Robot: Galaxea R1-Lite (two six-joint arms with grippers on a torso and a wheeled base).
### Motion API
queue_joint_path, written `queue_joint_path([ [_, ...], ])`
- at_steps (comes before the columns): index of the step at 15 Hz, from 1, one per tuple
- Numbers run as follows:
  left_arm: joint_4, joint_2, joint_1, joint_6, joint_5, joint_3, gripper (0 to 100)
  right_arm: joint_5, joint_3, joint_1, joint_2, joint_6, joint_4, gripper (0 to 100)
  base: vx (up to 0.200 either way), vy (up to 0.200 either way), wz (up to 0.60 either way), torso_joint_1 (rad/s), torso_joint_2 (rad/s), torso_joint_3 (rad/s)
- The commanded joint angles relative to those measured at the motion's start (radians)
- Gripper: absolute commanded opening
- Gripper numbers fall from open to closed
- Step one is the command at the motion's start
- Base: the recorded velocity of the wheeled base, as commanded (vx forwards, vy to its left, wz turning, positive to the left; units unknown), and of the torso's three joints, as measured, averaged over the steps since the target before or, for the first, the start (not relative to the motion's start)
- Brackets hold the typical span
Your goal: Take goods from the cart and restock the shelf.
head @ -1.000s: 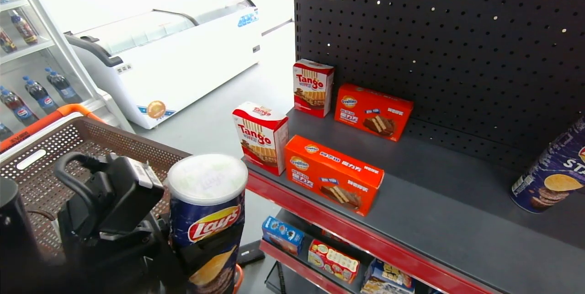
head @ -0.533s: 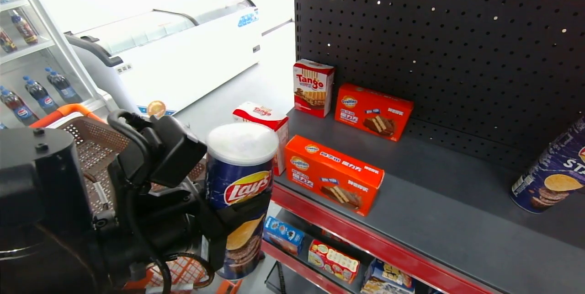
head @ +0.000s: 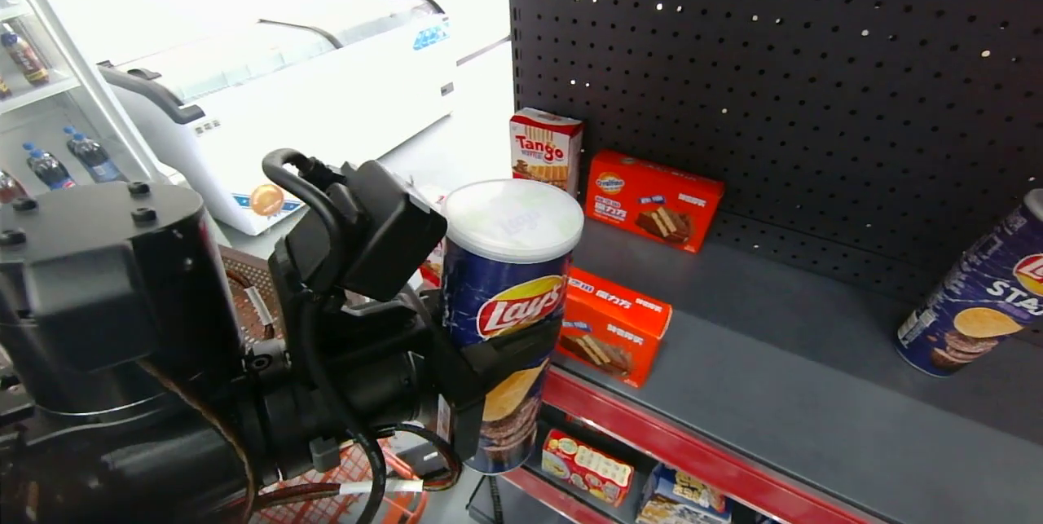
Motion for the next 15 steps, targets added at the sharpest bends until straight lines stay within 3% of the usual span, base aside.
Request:
queue_joint_path([
  [1, -0.001, 0.016, -0.018, 0.000, -0.003, -0.018, 0, 0.000, 0.000, 0.000, 0.000, 0.000, 0.000, 100, 0.000, 0.000, -0.60, -0.007, 0.00, 0.002],
  [5, -0.001, 0.021, -0.061, -0.004, -0.011, -0.042, 0, 0.000, 0.000, 0.000, 0.000, 0.000, 0.000, 100, 0.000, 0.000, -0.60, 0.000, 0.00, 0.002],
  [8, -0.001, 0.022, -0.061, -0.004, -0.011, -0.044, 0, 0.000, 0.000, 0.000, 0.000, 0.000, 0.000, 100, 0.000, 0.000, -0.60, -0.001, 0.00, 0.002],
  [15, 0.001, 0.015, -0.045, -0.004, -0.011, -0.031, 0, 0.000, 0.000, 0.000, 0.000, 0.000, 0.000, 100, 0.000, 0.000, 0.00, 0.000, 0.00, 0.000],
])
